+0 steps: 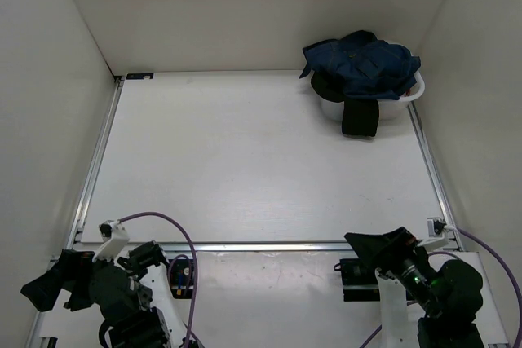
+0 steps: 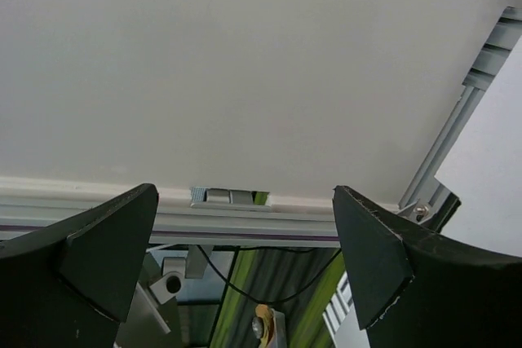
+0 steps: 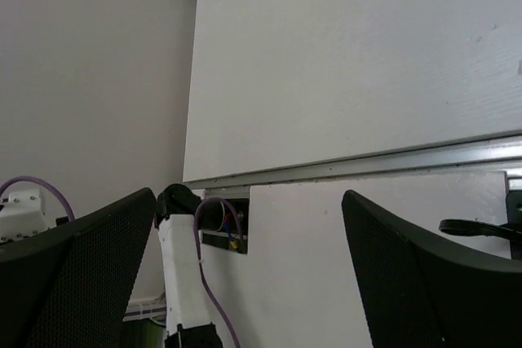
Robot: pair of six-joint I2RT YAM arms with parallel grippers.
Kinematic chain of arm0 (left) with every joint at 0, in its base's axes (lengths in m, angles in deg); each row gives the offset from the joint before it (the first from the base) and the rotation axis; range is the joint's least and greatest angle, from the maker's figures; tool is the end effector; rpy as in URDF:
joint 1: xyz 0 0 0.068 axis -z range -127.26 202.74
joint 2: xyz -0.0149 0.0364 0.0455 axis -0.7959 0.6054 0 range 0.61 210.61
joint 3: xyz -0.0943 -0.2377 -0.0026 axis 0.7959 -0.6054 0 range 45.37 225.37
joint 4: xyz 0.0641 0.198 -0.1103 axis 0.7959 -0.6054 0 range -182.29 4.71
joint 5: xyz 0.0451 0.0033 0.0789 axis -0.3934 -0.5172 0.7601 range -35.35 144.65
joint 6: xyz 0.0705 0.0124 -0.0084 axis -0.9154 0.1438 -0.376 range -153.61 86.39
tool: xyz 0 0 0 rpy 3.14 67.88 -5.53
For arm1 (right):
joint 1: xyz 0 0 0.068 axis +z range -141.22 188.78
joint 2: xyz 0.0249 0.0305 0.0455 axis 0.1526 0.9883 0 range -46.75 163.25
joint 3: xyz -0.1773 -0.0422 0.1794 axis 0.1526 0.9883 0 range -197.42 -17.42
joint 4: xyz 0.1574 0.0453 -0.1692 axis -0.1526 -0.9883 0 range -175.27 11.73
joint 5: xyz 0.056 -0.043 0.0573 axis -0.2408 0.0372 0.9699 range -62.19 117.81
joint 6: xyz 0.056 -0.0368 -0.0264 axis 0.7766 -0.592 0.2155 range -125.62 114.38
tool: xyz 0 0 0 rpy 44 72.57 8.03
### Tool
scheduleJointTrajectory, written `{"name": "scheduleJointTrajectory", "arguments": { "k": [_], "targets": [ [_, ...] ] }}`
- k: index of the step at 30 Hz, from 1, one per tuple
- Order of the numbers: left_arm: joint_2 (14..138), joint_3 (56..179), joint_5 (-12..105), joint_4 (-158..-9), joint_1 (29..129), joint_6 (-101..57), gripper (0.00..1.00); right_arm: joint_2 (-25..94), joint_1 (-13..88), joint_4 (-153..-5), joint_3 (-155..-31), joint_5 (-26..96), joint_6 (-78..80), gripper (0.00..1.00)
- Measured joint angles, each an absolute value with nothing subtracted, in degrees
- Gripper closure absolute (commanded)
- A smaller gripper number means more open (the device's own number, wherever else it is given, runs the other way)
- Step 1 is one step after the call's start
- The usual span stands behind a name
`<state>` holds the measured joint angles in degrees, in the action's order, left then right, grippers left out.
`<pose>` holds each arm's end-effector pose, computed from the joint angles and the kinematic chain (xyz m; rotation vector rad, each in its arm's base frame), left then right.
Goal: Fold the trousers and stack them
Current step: Grab the trousers from the pile
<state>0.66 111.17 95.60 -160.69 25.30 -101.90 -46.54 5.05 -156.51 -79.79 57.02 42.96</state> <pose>-0.0841 0.0003 0.3164 0.1067 2.0870 1.7475 -0.0550 0.0327 0.2995 0.5037 1.8721 1.0044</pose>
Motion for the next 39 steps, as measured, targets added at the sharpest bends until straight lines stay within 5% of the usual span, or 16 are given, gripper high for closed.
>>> {"name": "scheduleJointTrajectory", "arguments": {
  "k": [8, 12, 16, 23, 39],
  "targets": [
    [1.58, 106.1, 93.79, -161.32, 25.3, -96.64, 0.0, -42.15, 0.18, -156.75, -98.72, 52.67, 28.79, 0.01],
    [11.72, 109.57, 88.76, -162.15, 25.13, -88.66, 0.0, -35.24, -1.74, -149.49, -93.1, 55.93, 27.11, 0.01],
    [32.53, 119.67, 78.92, -161.82, 25.11, -80.27, 0.0, -18.37, -1.66, -141.29, -89.62, 52.6, 27.18, 0.01],
    [63.0, 131.61, 63.21, -157.45, 25.11, -73.12, 0.0, 6.66, -1.7, -135.68, -100.59, 40.58, 25.21, 0.01],
    [88.64, 131.13, 59.56, -146.61, 28.71, -67.33, 0.0, 80.23, 2.54, -123.41, -155.57, 24.58, 23.35, 0.01]
  ]
}}
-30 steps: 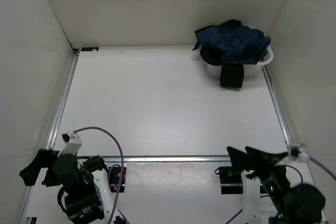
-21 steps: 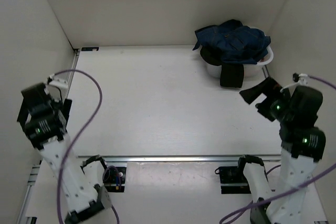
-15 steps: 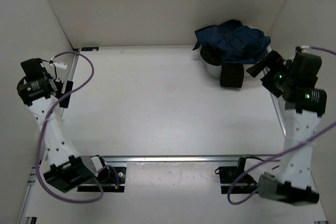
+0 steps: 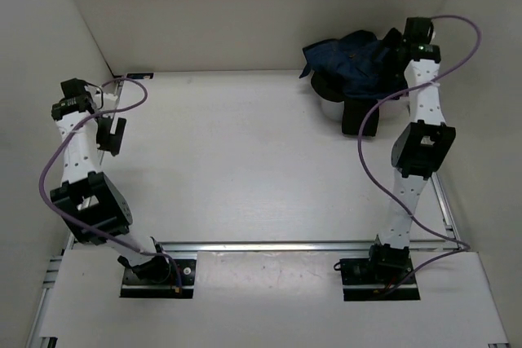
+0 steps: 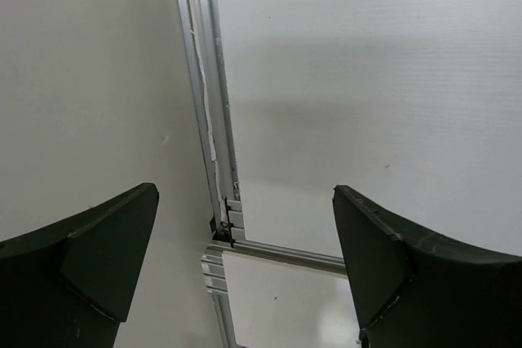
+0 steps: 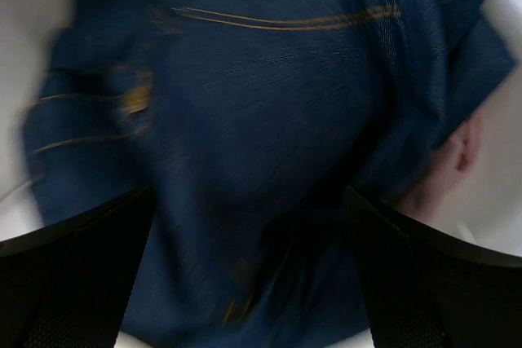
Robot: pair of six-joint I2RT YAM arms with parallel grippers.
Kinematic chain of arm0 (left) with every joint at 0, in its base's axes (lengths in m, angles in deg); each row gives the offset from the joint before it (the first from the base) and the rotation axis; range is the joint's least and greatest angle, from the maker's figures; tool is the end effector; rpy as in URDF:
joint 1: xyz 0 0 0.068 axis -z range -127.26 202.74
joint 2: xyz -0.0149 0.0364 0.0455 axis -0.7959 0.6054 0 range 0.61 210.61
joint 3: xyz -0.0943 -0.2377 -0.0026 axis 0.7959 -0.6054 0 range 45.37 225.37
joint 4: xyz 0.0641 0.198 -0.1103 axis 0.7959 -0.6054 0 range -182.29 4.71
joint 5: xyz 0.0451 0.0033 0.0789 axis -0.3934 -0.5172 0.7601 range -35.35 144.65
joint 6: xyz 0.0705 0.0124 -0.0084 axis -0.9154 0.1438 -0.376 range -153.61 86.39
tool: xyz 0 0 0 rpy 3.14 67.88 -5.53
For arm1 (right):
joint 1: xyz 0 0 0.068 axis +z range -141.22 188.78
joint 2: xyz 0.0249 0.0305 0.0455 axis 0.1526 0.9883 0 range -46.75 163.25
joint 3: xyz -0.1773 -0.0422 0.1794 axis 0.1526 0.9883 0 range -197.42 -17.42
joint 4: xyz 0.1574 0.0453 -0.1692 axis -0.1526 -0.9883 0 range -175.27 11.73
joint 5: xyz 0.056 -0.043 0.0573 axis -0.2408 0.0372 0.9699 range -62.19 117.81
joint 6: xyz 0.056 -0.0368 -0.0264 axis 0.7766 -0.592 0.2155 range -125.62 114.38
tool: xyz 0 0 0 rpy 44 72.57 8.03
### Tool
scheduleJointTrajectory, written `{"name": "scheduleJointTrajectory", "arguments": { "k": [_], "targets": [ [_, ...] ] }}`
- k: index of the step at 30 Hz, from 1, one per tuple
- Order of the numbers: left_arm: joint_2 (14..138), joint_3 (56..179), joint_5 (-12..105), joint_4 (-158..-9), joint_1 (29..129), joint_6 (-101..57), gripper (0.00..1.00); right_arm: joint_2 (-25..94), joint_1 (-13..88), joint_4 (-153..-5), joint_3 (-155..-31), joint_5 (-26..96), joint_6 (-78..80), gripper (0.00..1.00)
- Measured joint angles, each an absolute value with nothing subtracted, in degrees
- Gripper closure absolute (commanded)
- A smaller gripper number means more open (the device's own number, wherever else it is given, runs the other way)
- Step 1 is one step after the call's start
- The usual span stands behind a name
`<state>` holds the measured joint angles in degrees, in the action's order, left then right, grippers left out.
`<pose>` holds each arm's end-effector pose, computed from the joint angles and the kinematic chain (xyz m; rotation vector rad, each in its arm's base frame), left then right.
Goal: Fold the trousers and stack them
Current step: Grab the trousers from the pile
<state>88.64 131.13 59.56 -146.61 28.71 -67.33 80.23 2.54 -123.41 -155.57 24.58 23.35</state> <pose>0.2629 0.1228 0.2915 0.2046 2.7415 0.4149 0.4769 -0.0555 0.3367 0.6864 2.0558 0.1673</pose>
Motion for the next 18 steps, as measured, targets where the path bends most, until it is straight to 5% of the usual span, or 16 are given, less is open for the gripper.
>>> {"name": "scheduleJointTrajectory", "arguments": {
  "k": [2, 4, 8, 10, 18],
  "targets": [
    [93.27, 131.06, 61.15, -145.82, 28.71, -66.21, 0.0, 84.54, 2.78, -121.49, -153.79, 23.97, 24.42, 0.01],
    [97.55, 130.82, 62.05, -145.43, 28.71, -65.08, 0.0, 88.34, 3.0, -119.83, -152.37, 23.93, 24.84, 0.13],
    [100.81, 130.67, 62.38, -145.28, 28.69, -63.55, 0.0, 91.38, 4.2, -115.63, -152.33, 23.77, 23.53, 0.76],
    [100.48, 130.75, 62.42, -145.21, 28.69, -63.04, 0.0, 90.98, 5.25, -113.95, -152.33, 23.21, 22.85, 1.0],
    [96.92, 130.47, 62.25, -145.08, 28.69, -62.26, 0.0, 76.25, 12.75, -110.71, -141.77, 8.74, 11.61, 1.0]
  ]
}}
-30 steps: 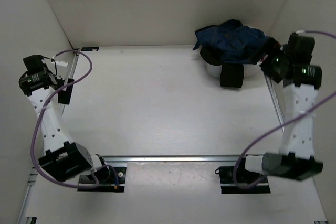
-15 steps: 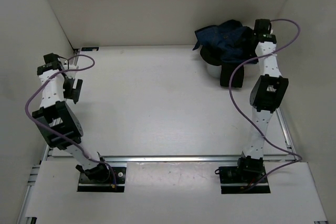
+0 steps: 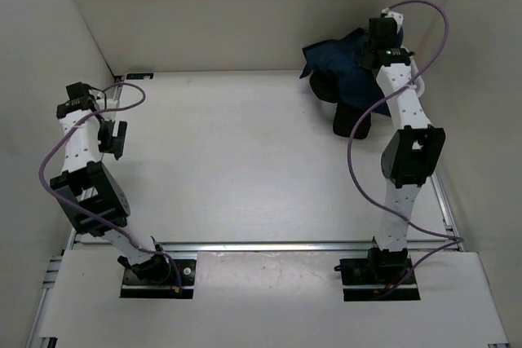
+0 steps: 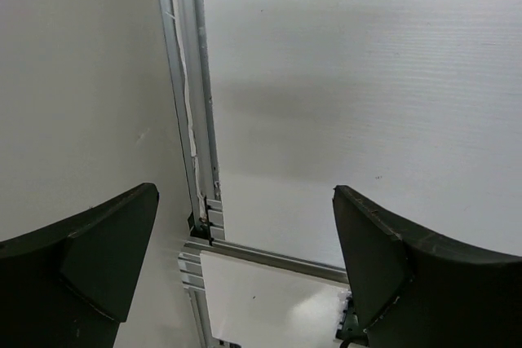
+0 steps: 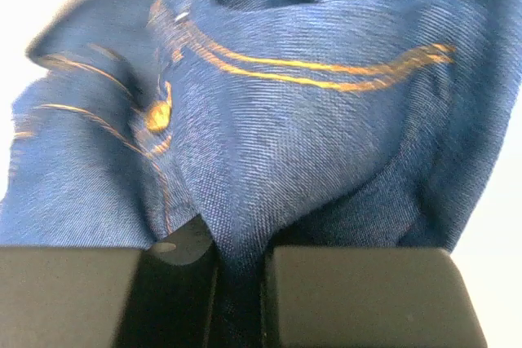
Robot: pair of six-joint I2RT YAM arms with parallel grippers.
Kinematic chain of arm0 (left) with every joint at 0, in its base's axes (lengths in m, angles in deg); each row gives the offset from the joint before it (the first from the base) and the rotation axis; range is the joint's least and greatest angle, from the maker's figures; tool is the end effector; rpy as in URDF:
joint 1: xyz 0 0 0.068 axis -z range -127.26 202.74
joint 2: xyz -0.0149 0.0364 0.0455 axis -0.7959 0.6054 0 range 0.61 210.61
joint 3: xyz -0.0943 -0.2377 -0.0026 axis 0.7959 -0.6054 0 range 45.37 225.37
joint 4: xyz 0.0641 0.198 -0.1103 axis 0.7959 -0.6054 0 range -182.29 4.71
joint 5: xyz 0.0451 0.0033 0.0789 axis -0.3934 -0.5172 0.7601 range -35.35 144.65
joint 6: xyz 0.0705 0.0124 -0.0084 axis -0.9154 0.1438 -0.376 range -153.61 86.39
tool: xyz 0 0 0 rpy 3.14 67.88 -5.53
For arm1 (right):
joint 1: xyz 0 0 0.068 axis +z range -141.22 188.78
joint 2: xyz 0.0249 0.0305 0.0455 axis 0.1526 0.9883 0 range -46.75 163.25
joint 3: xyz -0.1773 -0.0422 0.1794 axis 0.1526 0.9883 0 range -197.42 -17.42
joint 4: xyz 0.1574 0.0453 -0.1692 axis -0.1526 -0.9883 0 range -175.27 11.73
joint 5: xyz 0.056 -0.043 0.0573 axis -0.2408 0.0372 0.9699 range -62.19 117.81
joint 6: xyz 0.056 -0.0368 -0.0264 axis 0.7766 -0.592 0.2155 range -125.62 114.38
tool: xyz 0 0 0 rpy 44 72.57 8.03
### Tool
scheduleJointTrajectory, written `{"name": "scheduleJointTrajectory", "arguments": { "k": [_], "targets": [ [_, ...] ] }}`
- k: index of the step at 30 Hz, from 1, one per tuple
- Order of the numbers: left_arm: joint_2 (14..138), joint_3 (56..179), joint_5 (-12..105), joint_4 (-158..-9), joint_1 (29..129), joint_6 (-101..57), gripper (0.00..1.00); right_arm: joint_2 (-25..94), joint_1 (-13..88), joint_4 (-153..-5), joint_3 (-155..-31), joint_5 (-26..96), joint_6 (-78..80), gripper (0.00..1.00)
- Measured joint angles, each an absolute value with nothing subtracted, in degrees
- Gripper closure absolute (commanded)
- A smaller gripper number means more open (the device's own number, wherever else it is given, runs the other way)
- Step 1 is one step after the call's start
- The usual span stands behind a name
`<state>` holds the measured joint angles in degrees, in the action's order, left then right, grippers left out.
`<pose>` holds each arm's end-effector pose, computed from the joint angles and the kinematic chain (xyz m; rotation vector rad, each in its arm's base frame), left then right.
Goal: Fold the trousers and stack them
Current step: Grab the trousers from the pile
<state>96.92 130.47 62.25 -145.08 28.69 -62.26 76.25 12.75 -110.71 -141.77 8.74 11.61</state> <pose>0.2844 0.1356 0.2491 0.0835 2.8770 0.3853 0.4815 0.0139 0.3180 0.4348 2.0373 -0.1269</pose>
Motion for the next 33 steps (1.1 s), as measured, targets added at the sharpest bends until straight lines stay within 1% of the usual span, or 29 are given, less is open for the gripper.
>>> {"name": "scheduleJointTrajectory", "arguments": {
  "k": [4, 7, 10, 14, 16, 20, 22, 25, 27, 28, 30, 31, 32, 33],
  "targets": [
    [90.54, 127.63, 61.48, -144.82, 28.69, -62.54, 0.0, 64.78, 20.35, -110.19, -139.81, 0.39, 3.66, 1.0],
    [85.51, 125.71, 60.98, -144.8, 28.69, -62.89, 0.0, 55.9, 25.8, -108.88, -138.36, -2.98, -0.3, 1.0],
    [81.69, 124.52, 60.21, -144.84, 28.69, -63.39, 0.0, 49.52, 27.39, -108.29, -139.13, -4.64, -1.81, 1.0],
    [78.15, 124.15, 59.73, -144.64, 28.69, -64.25, 0.0, 43.9, 30.28, -108.49, -139.28, -2.39, -2.86, 1.0],
    [76.2, 123.59, 59.8, -144.67, 28.69, -64.66, 0.0, 41.96, 35.92, -108.27, -139.28, 2.44, -2.72, 1.0],
    [73.16, 122.54, 60.24, -144.6, 28.36, -64.68, 0.0, 41.11, 48.9, -105.88, -139.28, 19.12, -0.49, 1.0],
    [72.22, 121.75, 60.3, -144.67, 27.77, -64.35, 0.0, 41.3, 53.49, -104.16, -138.76, 26.79, 1.67, 1.0],
    [71.87, 121.31, 60.45, -144.75, 26.99, -63.44, 0.0, 40.95, 55.89, -101.97, -135.7, 34.68, 4.64, 1.0],
    [71.85, 121.27, 60.76, -144.84, 26.7, -62.67, 0.0, 40.17, 55.72, -101.71, -131.37, 36.41, 6.0, 0.97],
    [71.83, 121.29, 60.85, -144.8, 26.68, -62.32, 0.0, 39.66, 55.35, -101.21, -128.11, 37.02, 6.32, 0.93],
    [71.54, 121.46, 60.85, -144.89, 26.66, -61.8, 0.0, 39.34, 54.23, -101.62, -121.86, 38.37, 6.91, 0.75],
    [71.3, 121.68, 60.61, -145.02, 26.66, -61.73, 0.0, 39.66, 53.27, -102.1, -118.19, 39.6, 7.31, 0.53],
    [71.09, 122.1, 60.1, -145.3, 26.66, -61.78, 0.0, 40.12, 52.2, -102.61, -115.37, 41.0, 7.59, 0.09],
    [70.78, 122.43, 59.67, -145.34, 26.66, -61.86, 0.0, 41.13, 50.95, -103.55, -112.9, 42.24, 7.57, 0.01]
  ]
}}
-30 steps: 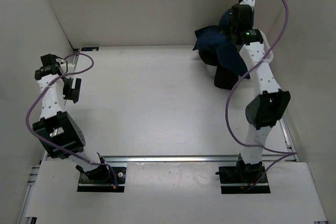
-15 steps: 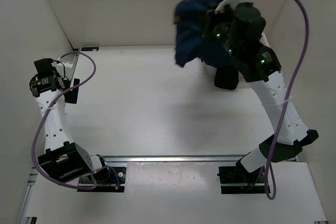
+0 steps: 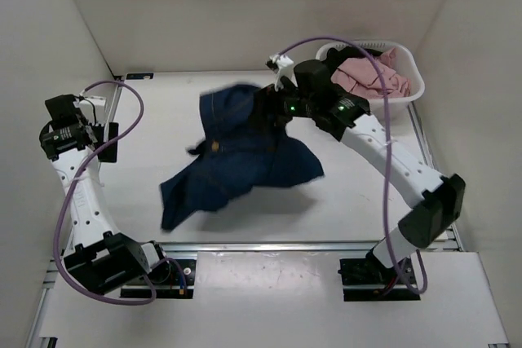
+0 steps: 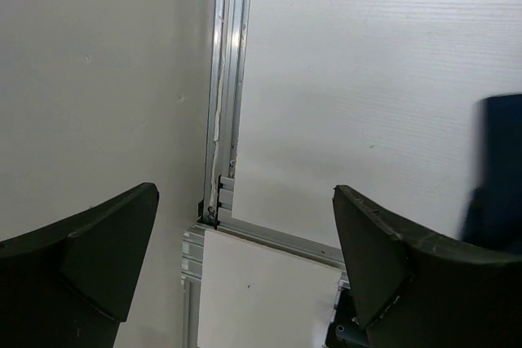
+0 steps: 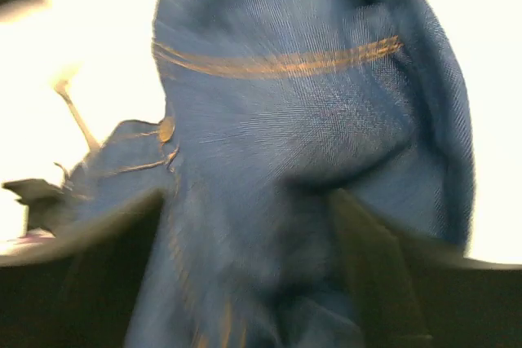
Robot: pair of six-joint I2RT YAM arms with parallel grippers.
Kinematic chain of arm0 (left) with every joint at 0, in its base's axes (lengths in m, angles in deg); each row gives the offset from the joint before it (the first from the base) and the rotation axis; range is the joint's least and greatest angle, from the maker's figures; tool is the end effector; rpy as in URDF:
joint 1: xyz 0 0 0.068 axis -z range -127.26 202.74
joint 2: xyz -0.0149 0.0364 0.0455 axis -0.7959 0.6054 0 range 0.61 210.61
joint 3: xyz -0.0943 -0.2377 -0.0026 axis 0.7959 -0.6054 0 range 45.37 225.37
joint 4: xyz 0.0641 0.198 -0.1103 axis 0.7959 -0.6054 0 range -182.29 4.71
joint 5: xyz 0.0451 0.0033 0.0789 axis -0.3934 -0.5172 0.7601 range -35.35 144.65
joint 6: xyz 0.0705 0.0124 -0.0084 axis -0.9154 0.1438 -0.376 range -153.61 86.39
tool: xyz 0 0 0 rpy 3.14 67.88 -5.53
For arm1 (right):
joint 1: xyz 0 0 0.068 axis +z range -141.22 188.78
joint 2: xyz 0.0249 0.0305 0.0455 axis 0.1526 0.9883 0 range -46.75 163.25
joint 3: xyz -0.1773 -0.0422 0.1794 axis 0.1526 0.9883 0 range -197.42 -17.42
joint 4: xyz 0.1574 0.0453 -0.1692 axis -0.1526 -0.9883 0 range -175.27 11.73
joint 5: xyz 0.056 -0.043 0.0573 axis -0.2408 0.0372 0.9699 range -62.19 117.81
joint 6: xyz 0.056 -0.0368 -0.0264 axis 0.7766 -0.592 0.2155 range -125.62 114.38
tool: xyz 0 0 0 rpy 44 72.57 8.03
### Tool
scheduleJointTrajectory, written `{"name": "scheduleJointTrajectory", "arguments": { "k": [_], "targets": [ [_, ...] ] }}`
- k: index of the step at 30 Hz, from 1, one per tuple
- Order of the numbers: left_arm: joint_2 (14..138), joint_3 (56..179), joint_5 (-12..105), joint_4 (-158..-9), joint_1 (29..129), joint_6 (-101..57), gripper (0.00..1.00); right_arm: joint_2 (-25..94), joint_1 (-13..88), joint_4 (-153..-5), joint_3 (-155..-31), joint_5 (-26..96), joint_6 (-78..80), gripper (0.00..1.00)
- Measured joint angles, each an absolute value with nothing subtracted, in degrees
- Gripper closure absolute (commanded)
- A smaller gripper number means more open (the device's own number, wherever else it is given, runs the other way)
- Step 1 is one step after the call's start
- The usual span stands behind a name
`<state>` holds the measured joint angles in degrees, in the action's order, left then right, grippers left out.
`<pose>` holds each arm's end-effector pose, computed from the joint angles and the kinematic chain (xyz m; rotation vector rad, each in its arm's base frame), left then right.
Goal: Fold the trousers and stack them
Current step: Grab the trousers from the pile, then flatten the trousers out
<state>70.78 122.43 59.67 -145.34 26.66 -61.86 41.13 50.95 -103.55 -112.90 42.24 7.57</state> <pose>0.1996 0.1035 0.3240 0.0111 2.5652 0.4902 0.2446 0.2416 0.4079 -0.6667 1.8539 0.8859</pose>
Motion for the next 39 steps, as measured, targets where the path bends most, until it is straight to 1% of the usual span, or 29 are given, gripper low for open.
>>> {"name": "scheduleJointTrajectory", "arguments": {
  "k": [2, 4, 7, 10, 13, 17, 21, 24, 25, 27, 28, 30, 31, 34, 35, 36, 37, 38, 39],
  "targets": [
    [70.12, 122.91, 58.68, -145.52, 26.66, -62.23, 0.0, 43.9, 48.18, -105.08, -109.71, 43.82, 6.3, 0.01],
    [69.47, 123.02, 57.9, -145.74, 26.66, -62.8, 0.0, 47.38, 45.29, -107.0, -108.35, 42.88, 5.49, 0.01],
    [69.16, 122.99, 56.8, -146.79, 26.66, -63.87, 0.0, 52.89, 40.75, -110.41, -109.71, 41.11, 5.91, 0.01],
    [69.27, 121.77, 56.26, -146.83, 26.66, -64.66, 0.0, 54.44, 39.11, -111.85, -110.32, 37.89, 6.78, 0.01],
    [69.27, 117.44, 55.03, -146.5, 26.66, -64.88, 0.0, 53.3, 44.31, -111.59, -109.8, 35.23, 8.23, 0.01],
    [70.43, 109.12, 52.59, -146.24, 27.79, -63.76, 0.0, 52.71, 56.81, -110.61, -104.49, 34.11, 10.52, 0.01],
    [74.58, 102.14, 48.13, -146.28, 32.47, -61.23, 0.0, 58.7, 68.37, -111.9, -103.26, 30.88, 10.98, 0.01],
    [76.51, 99.7, 47.45, -145.41, 38.09, -58.87, 0.0, 64.69, 72.85, -112.75, -102.63, 27.32, 11.44, 0.13],
    [76.7, 99.32, 48.1, -144.84, 40.36, -57.99, 0.0, 65.8, 73.38, -112.57, -101.1, 26.09, 12.14, 0.31],
    [77.23, 99.24, 49.2, -143.97, 44.67, -56.49, 0.0, 65.76, 73.22, -112.29, -96.46, 22.38, 14.3, 0.57],
    [77.45, 99.26, 50.07, -143.27, 46.61, -55.81, 0.0, 64.36, 72.94, -111.65, -94.15, 20.63, 15.61, 0.74],
    [78.01, 99.43, 51.43, -142.57, 49.48, -54.65, 0.0, 59.03, 72.2, -110.52, -87.76, 17.11, 19.72, 0.83],
    [78.63, 99.74, 52.32, -142.35, 50.81, -54.13, 0.0, 55.82, 71.96, -110.04, -83.72, 15.25, 21.65, 0.86],
    [81.75, 101.95, 54.53, -141.91, 54.33, -52.77, 0.0, 47.07, 70.89, -112.46, -74.21, 10.73, 25.71, 0.85],
    [83.04, 102.93, 55.32, -141.78, 55.68, -52.33, 0.0, 44.52, 70.43, -113.99, -71.79, 9.17, 26.45, 0.73],
    [84.42, 103.87, 55.84, -141.58, 57.19, -51.85, 0.0, 42.29, 69.95, -115.83, -70.04, 7.53, 27.18, 0.57],
    [85.55, 104.55, 56.15, -141.34, 58.81, -51.46, 0.0, 40.21, 69.4, -117.67, -68.68, 6.11, 27.44, 0.35],
    [86.65, 105.25, 56.58, -141.02, 60.78, -51.18, 0.0, 38.11, 68.68, -119.57, -67.72, 4.82, 27.42, 0.16],
    [87.54, 105.86, 56.63, -140.89, 62.81, -51.0, 0.0, 36.17, 67.89, -121.23, -67.22, 3.84, 27.48, 0.15]
  ]
}}
